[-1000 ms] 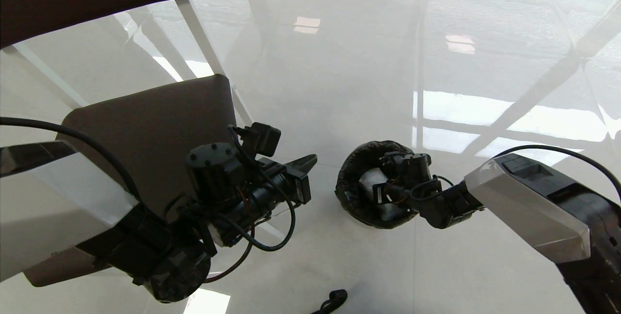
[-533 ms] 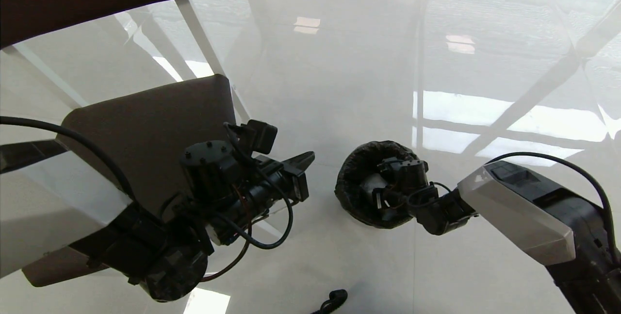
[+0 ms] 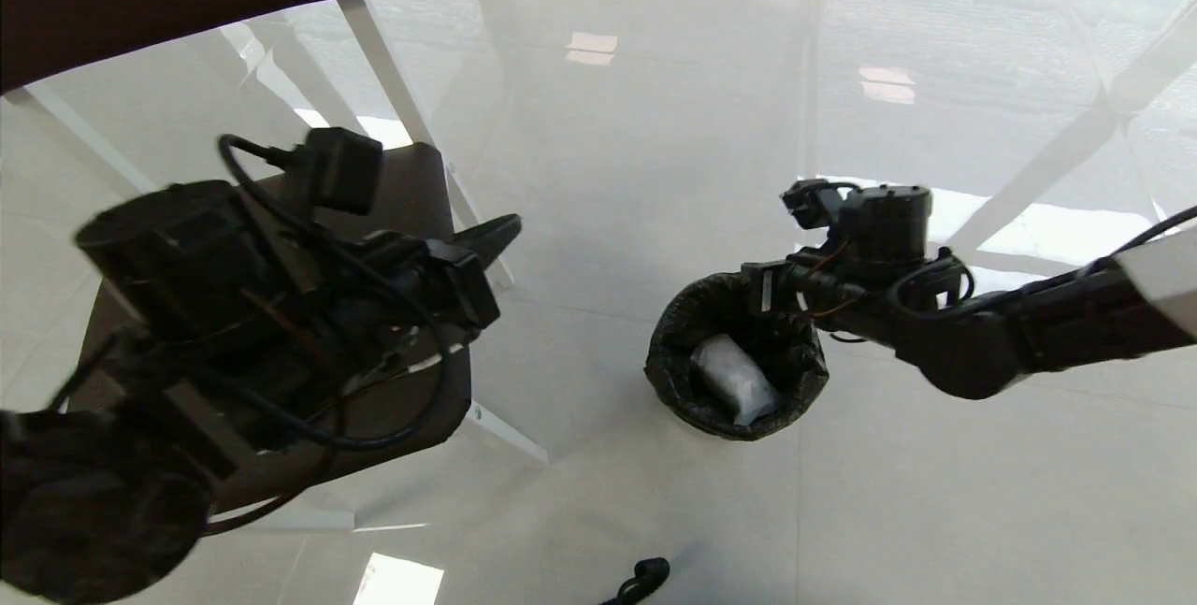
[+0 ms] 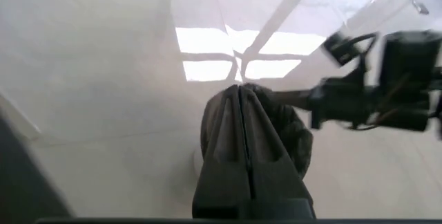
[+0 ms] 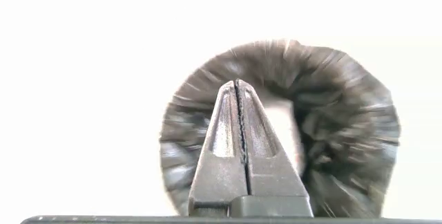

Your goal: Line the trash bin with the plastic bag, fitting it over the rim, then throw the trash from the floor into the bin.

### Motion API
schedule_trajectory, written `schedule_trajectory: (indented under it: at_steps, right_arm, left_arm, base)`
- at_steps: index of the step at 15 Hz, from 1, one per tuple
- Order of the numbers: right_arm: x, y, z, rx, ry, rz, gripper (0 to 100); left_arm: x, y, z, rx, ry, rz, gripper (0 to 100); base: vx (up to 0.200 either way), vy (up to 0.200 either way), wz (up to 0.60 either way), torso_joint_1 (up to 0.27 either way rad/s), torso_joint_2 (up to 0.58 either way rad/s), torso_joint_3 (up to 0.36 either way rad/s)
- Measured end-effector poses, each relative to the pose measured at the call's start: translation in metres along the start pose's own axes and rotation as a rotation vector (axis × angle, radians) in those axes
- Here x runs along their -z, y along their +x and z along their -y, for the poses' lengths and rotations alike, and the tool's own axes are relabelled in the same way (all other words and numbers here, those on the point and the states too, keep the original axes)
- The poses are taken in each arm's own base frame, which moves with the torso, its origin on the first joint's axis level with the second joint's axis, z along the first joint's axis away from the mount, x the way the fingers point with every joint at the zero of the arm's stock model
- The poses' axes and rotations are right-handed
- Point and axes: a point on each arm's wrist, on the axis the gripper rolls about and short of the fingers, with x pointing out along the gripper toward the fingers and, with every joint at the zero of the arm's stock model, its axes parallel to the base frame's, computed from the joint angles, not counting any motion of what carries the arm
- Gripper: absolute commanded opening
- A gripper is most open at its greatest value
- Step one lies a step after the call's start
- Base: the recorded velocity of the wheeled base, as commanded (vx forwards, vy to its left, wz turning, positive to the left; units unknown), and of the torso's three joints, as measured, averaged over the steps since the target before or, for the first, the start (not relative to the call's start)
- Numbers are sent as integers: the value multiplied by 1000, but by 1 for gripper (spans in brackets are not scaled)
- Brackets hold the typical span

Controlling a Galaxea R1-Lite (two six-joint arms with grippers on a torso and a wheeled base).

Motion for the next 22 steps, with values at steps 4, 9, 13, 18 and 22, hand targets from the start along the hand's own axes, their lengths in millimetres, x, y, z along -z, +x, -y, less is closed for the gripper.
schedule_trajectory:
  at_steps: [4, 9, 13, 18, 22]
  right_arm:
    - [-41, -119, -3, 91, 4, 39, 0]
    - [-6, -261, 14, 254, 17, -7, 0]
    - [54, -338, 20, 444, 24, -36, 0]
    - [121, -385, 19, 582, 7, -25, 0]
    - [161, -403, 14, 737, -86, 46, 0]
  left_arm:
    - [-55, -95, 8, -48, -15, -54, 0]
    - [-52, -264, 32, -325, -27, -175, 0]
    - [18, -321, 55, -658, -36, -201, 0]
    - [84, -300, 38, -563, 72, -78, 0]
    - [101, -299, 38, -477, 119, -159, 0]
  base:
    - [0, 0, 0, 0, 0, 0]
    - [0, 0, 0, 0, 0, 0]
    - [0, 0, 0, 0, 0, 0]
    - [0, 0, 0, 0, 0, 0]
    - [0, 0, 0, 0, 0, 0]
